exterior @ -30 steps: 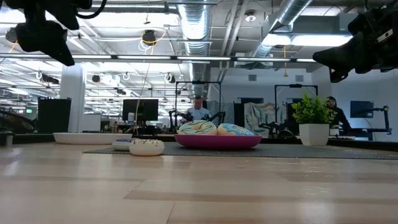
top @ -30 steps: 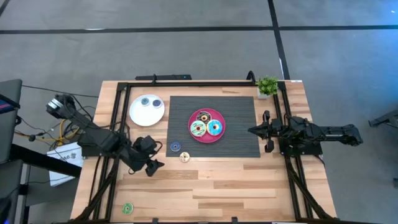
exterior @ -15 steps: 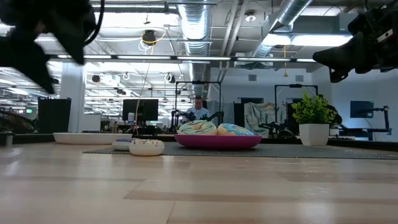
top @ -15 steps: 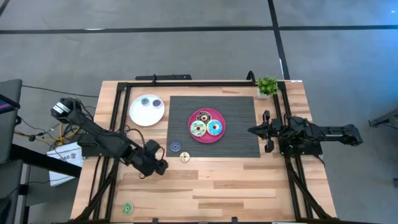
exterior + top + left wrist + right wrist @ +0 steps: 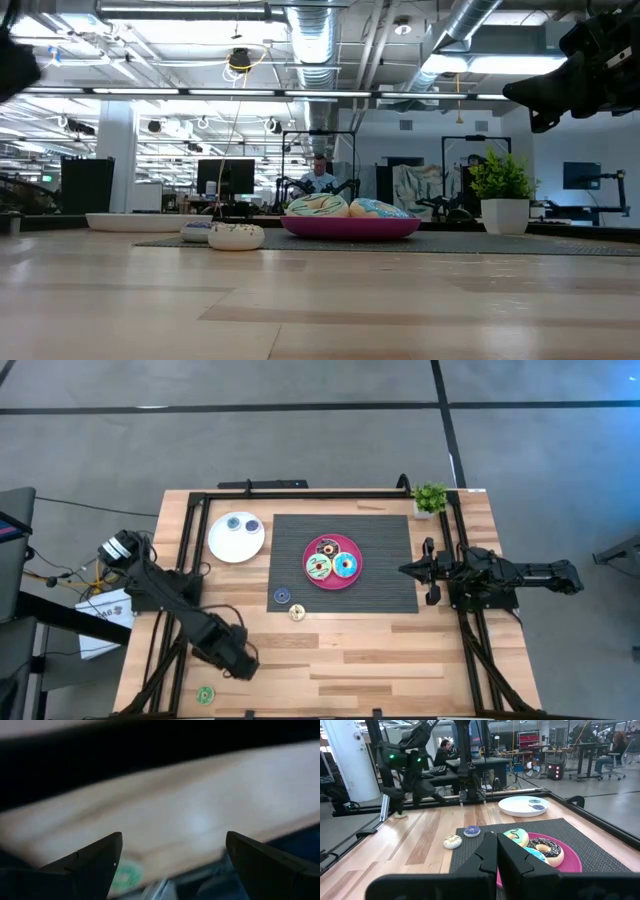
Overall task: Pick & Place donuts
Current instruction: Put the small green donut on the white plate
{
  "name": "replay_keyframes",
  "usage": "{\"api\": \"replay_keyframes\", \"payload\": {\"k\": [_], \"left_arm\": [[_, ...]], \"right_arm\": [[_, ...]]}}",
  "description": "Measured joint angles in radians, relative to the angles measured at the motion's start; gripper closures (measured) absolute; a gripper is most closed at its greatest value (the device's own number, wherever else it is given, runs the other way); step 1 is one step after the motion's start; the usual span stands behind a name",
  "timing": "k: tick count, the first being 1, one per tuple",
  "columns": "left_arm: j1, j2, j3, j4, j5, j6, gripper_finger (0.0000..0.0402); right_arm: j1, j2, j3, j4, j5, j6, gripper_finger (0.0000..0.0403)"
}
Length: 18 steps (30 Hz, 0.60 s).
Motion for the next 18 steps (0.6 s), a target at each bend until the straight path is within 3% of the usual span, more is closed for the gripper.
{"api": "replay_keyframes", "payload": {"k": [7,18], "left_arm": [[-0.069,0.073,0.004,0.027,0.226,-0.042,0.0052],[-0.082,0.217,-0.004,0.106,0.373,0.100,0.0052]], "right_arm": [[0.000,0.000,0.000,0.000,0.000,0.000,0.0403],[0.000,0.000,0.000,0.000,0.000,0.000,0.0403]]}}
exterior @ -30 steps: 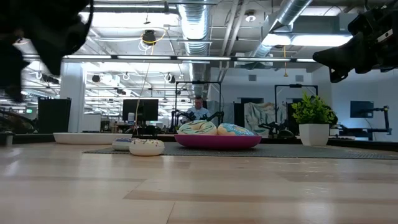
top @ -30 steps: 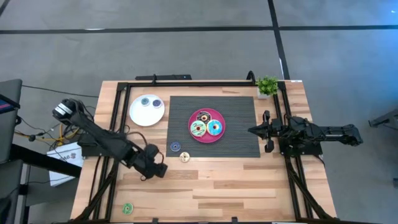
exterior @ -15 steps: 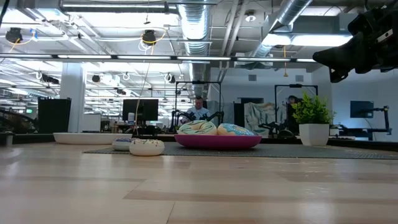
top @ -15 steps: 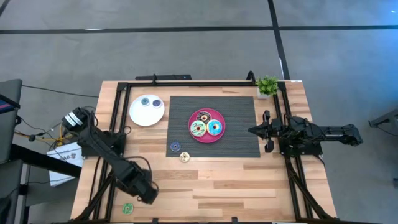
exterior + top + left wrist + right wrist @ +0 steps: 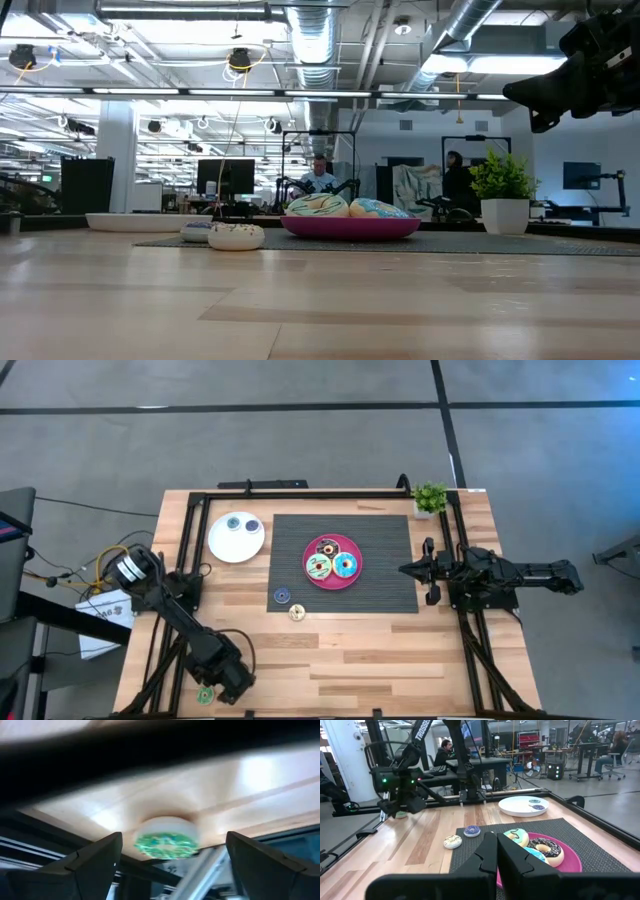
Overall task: Pick & Place donuts
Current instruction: Put the small green donut on the white plate
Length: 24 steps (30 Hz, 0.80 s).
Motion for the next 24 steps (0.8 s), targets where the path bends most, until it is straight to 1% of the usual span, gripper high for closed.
{"api": "replay_keyframes", "payload": {"k": [2,7,12,20,24], "left_arm": [[-0.005,0.015,0.000,0.000,0.015,0.012,0.0052],[-0.016,0.016,0.000,0.001,0.013,0.023,0.0052],[-0.031,0.016,0.000,0.036,0.022,0.029,0.0052],[-0.059,0.016,0.000,0.034,-0.065,-0.011,0.0052],[-0.064,0.016,0.000,0.032,-0.074,-0.030,0.0052]], "right_arm": [[0.000,0.000,0.000,0.000,0.000,0.000,0.0403],[0.000,0.000,0.000,0.000,0.000,0.000,0.0403],[0.000,0.000,0.000,0.000,0.000,0.000,0.0403],[0.000,0.000,0.000,0.000,0.000,0.000,0.0403],[0.000,0.000,0.000,0.000,0.000,0.000,0.0403]]}}
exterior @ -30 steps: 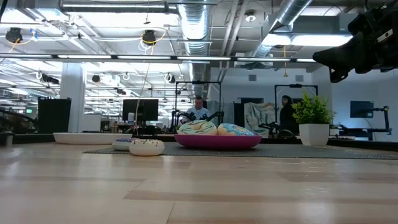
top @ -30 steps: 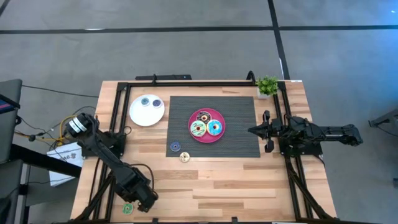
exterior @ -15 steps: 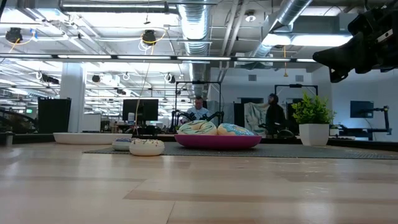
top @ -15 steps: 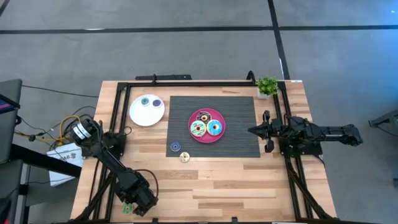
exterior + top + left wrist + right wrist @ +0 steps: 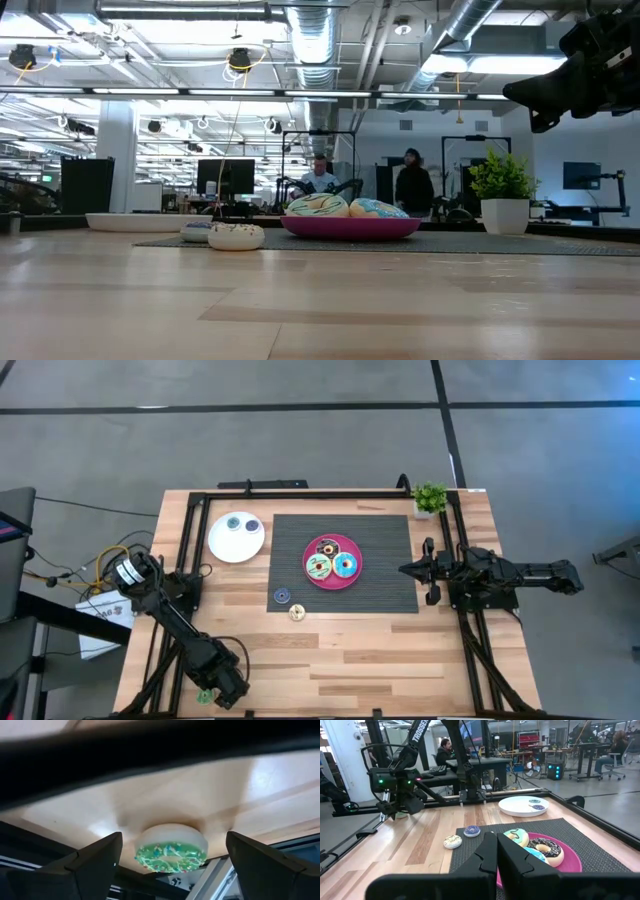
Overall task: Pick & Place donuts
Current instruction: Put the small green donut on the white plate
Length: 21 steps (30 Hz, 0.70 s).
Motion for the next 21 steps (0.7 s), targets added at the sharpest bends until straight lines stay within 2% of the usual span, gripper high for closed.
{"api": "replay_keyframes", "payload": {"k": [6,13,21], "left_arm": [[-0.027,0.021,0.000,0.009,0.027,-0.033,0.0052],[-0.040,0.076,0.000,0.117,0.089,-0.036,0.0055],[-0.040,0.079,0.001,0.105,0.086,-0.036,0.0109]], "right_arm": [[0.000,0.000,0.000,0.000,0.000,0.000,0.0403],[0.000,0.000,0.000,0.000,0.000,0.000,0.0403],[0.000,0.000,0.000,0.000,0.000,0.000,0.0403]]}}
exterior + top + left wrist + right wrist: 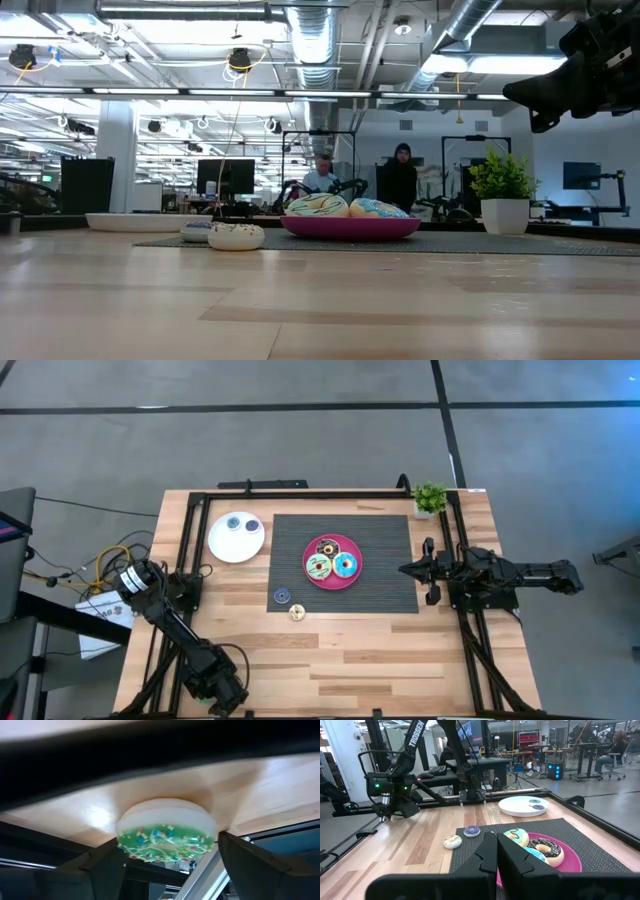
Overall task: Pick & Place donuts
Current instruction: Put the small green donut on the white plate
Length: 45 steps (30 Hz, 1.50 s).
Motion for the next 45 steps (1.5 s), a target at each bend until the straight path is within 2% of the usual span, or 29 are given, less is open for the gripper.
{"api": "replay_keyframes", "payload": {"k": [8,27,37,45], "left_arm": [[0.005,0.001,0.000,-0.003,-0.011,-0.023,0.0150],[0.024,0.002,-0.001,-0.011,-0.019,-0.091,0.0179],[0.048,0.002,-0.003,-0.022,-0.024,-0.084,0.0173],[0.066,0.003,-0.005,-0.036,-0.009,-0.051,0.0115]], "right_arm": [[0.000,0.000,0.000,0.000,0.000,0.000,0.0403],[0.000,0.000,0.000,0.000,0.000,0.000,0.0403],[0.000,0.000,0.000,0.000,0.000,0.000,0.0403],[0.000,0.000,0.000,0.000,0.000,0.000,0.0403]]}}
